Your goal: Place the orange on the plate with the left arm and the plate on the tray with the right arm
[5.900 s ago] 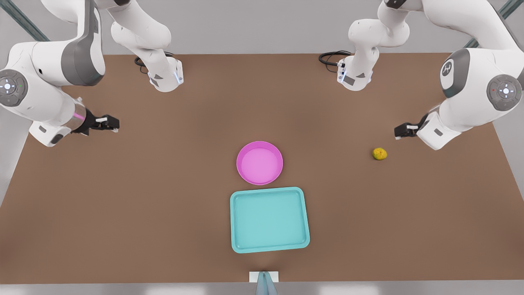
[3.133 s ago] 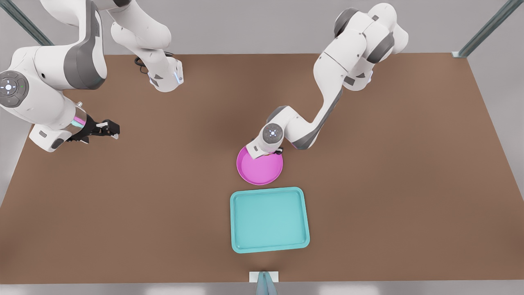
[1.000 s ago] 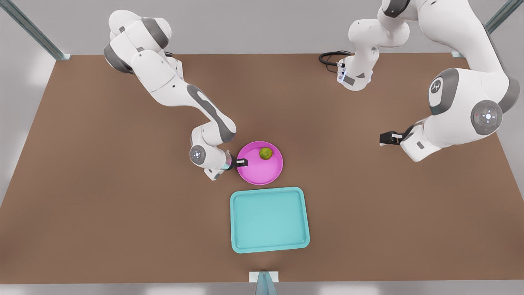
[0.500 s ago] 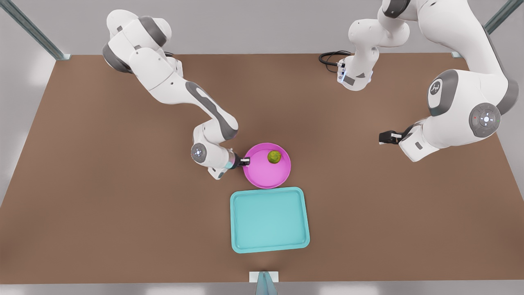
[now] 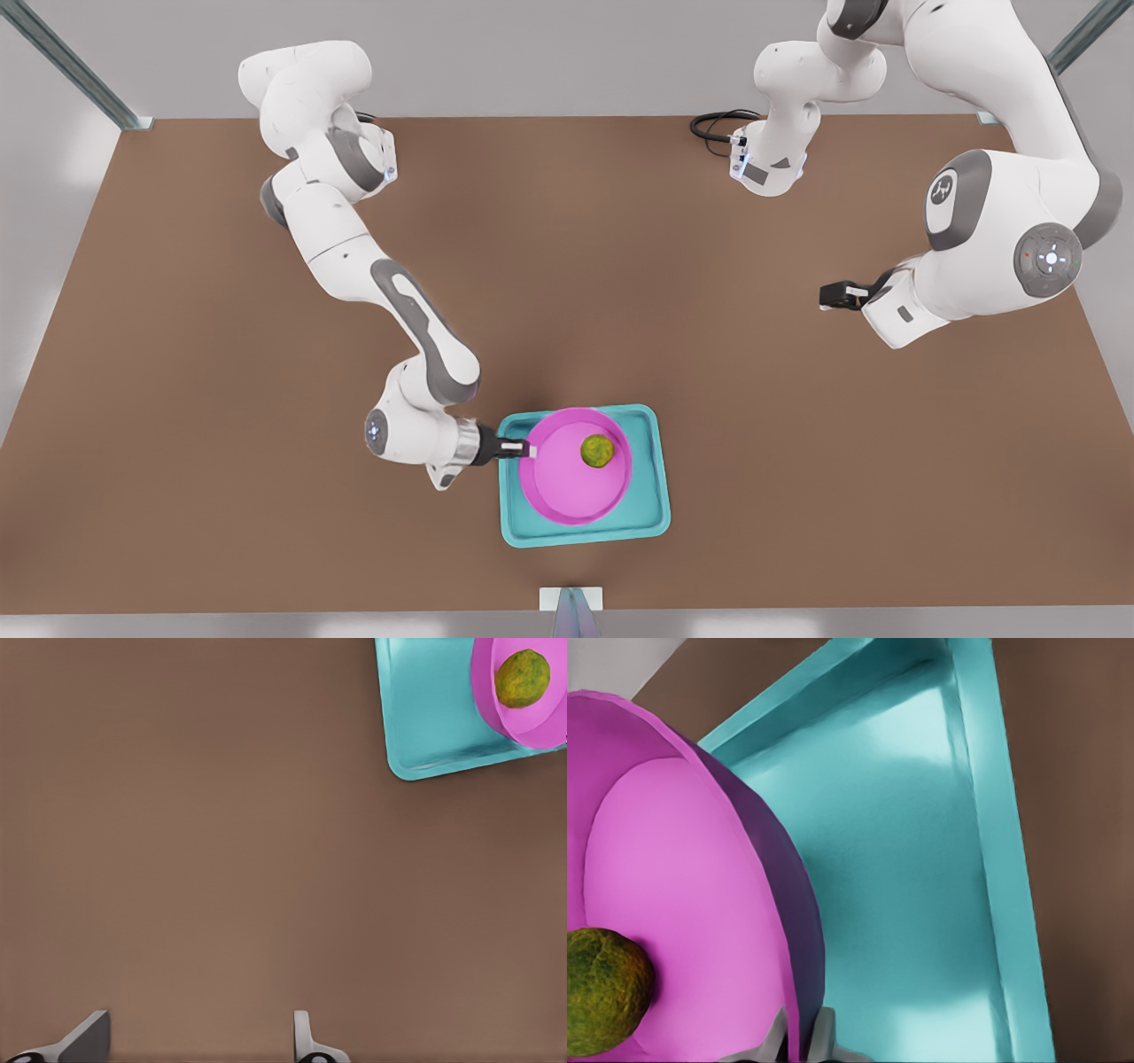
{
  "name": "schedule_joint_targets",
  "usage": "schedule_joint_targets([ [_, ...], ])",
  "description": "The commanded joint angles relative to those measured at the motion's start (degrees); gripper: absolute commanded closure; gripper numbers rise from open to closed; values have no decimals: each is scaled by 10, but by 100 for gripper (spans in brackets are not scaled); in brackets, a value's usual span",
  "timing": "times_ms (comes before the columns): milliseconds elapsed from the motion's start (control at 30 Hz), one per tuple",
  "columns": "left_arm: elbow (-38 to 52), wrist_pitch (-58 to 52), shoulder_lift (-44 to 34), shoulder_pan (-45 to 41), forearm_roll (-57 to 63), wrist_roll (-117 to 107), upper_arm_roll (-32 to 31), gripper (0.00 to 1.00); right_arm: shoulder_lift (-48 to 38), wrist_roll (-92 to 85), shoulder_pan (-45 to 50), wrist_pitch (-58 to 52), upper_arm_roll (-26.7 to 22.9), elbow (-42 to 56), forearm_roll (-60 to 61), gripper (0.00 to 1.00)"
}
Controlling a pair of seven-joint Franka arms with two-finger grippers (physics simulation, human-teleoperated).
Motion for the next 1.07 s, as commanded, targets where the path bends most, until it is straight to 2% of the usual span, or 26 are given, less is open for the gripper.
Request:
schedule_joint_targets([
  [0, 0, -2, -1, 0, 0, 2, 0, 0, 13, -116, 5, -64, -8, 19, -4, 79],
  [167, 0, -2, -1, 0, 0, 2, 0, 0, 14, -107, 6, -57, -2, 19, -2, 79],
  [200, 0, -2, 0, 0, 0, 2, 0, 0, 14, -111, 6, -57, -2, 18, -3, 45],
  [233, -1, -2, 0, 0, 0, 2, 0, 0, 13, -112, 6, -54, -2, 17, -3, 0],
  [433, 0, -3, -1, 0, 0, 2, 0, 0, 11, -114, 6, -54, -3, 19, -3, 0],
  [467, 0, -3, -3, 0, 0, 2, 0, 0, 7, -112, 5, -63, -10, 19, -4, 0],
  [500, -1, -3, -3, -1, 0, 2, 0, 0, -8, -111, 1, -120, -31, 21, -30, 0],
  [533, -1, -3, -4, 0, 0, 2, 0, 0, -46, -111, -4, -186, -51, 19, -40, 0],
  [567, -1, -3, -4, 0, 0, 2, 0, 0, -115, -112, -10, -314, -109, 19, -80, 0],
  [600, -1, -3, -3, 0, 0, 2, 0, 0, -180, -113, -41, -409, -125, 18, -124, 0],
  [667, -1, -4, -2, 0, 0, 2, 0, 0, -297, -116, -32, -532, -119, 16, -321, 0],
  [733, -1, -3, -1, 0, 0, 2, -1, 0, -439, -113, -18, -616, -119, -25, -396, 0],
  [767, -1, -4, -1, -1, 0, 2, 0, 0, -488, -120, -41, -620, -123, -59, -391, 0],
  [800, -1, -11, 0, 0, 0, 2, 0, 0, -496, -118, -75, -620, -124, -60, -398, 0],
  [900, -1, -16, 1, 0, 0, 2, 0, 0, -640, -119, -117, -541, -123, -242, -385, 0],
  [1033, 1, -25, -1, 0, 0, 2, 0, 0, -650, -114, -118, -543, -123, -261, -374, 0],
])
